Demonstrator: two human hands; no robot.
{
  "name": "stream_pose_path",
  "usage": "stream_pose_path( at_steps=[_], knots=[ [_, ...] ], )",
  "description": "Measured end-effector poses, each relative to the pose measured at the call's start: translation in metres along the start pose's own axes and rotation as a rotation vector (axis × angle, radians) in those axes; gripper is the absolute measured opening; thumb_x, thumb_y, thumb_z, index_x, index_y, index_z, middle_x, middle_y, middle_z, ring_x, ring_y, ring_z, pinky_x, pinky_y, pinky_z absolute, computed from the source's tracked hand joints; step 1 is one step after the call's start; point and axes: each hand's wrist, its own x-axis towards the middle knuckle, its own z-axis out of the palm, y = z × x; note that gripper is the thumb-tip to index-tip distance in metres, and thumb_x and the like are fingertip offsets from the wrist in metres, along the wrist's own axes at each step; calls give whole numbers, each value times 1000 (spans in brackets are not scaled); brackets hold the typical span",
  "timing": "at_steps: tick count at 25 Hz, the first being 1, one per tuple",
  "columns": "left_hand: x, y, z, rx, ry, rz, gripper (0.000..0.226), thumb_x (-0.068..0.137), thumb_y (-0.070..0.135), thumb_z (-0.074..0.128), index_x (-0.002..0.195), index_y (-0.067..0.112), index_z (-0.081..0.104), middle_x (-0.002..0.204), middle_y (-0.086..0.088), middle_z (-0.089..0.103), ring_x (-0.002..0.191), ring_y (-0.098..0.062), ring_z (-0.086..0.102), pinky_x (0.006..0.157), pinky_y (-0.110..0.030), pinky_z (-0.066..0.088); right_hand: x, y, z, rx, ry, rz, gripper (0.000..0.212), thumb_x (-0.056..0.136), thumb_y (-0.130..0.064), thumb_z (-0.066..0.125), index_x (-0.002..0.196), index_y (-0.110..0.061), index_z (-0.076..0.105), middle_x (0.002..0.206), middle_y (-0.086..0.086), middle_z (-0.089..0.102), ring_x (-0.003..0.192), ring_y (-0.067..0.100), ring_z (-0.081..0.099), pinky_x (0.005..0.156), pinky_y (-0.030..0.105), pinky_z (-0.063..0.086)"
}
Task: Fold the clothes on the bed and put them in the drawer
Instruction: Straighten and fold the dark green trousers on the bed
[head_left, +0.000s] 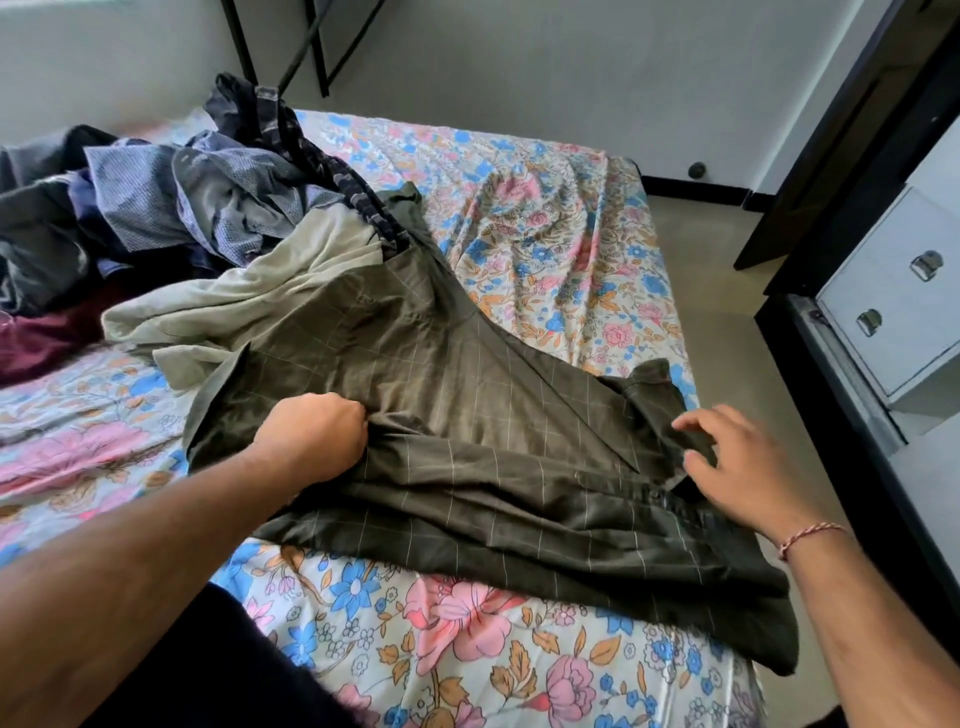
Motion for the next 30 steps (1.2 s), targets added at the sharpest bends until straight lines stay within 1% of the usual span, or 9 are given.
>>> stream_pose_path(
  at_steps=[5, 9, 12, 14, 16, 20, 22, 25, 30],
  knots=[
    [42, -9, -19, -49, 294, 216, 24, 92, 40, 39, 92, 25, 58, 92, 0, 64, 89, -30, 67, 66, -40, 55, 68, -4, 7, 252, 240, 66, 25, 97, -16, 62, 118, -28, 66, 122, -3, 58, 112, 22, 58, 94, 36, 49],
    [106, 39, -40, -173, 197, 455, 45, 92, 28, 45, 135, 26, 58, 123, -3, 61, 116, -29, 60, 96, -44, 55, 124, 15, 19, 50, -24, -163, 51, 100, -10, 58, 145, -32, 54, 150, -7, 52, 141, 24, 42, 122, 40, 26],
    [163, 94, -47, -227, 12, 508, 58, 102, 21, 48, 158, 27, 36, 154, -5, 46, 144, -28, 42, 117, -45, 41, 142, 16, 24, -21, -137, -191, 30, 101, -20, 62, 126, -35, 69, 126, -8, 70, 121, 22, 59, 118, 45, 34],
    [195, 112, -47, -125, -53, 529, 60, 106, 28, 47, 163, 29, 27, 164, -3, 36, 153, -27, 30, 122, -48, 32, 147, 34, 23, 84, -46, -95, 21, 102, -20, 59, 103, -37, 73, 104, -4, 76, 95, 24, 66, 94, 40, 50],
    [216, 113, -45, 29, -109, 524, 56, 106, 32, 47, 160, 32, 31, 163, 1, 38, 151, -24, 33, 122, -49, 30, 147, 67, 18, 53, 73, 83, 26, 102, -20, 57, 87, -42, 63, 92, 5, 76, 77, 30, 65, 72, 37, 51],
    [238, 104, -45, 135, -70, 499, 33, 101, 39, 50, 133, 35, 53, 133, 7, 59, 130, -19, 52, 108, -49, 36, 149, 111, 6, -46, 193, 327, 14, 100, -25, 56, 94, -29, 69, 109, 15, 71, 96, 40, 66, 76, 41, 49],
    [249, 98, -48, 160, -51, 501, 26, 96, 42, 52, 118, 34, 62, 121, 8, 65, 123, -18, 57, 113, -46, 35, 154, 97, 4, -6, 225, 130, 26, 99, -39, 61, 120, -26, 69, 125, 10, 66, 108, 38, 64, 86, 44, 51],
    [260, 83, -50, 170, -78, 451, 22, 91, 38, 57, 108, 30, 69, 109, 5, 67, 114, -20, 62, 107, -41, 47, 155, 43, 20, -106, -99, -250, 62, 96, -51, 63, 151, -30, 45, 150, -9, 48, 139, 24, 48, 121, 50, 32],
    [243, 54, -59, 261, 83, 294, 19, 84, 32, 62, 103, 32, 62, 105, 9, 71, 106, -19, 67, 91, -37, 42, 158, 32, 39, -192, 30, -55, 18, 102, -40, 56, 116, -32, 64, 104, -3, 75, 100, 24, 69, 97, 39, 47]
  ],
)
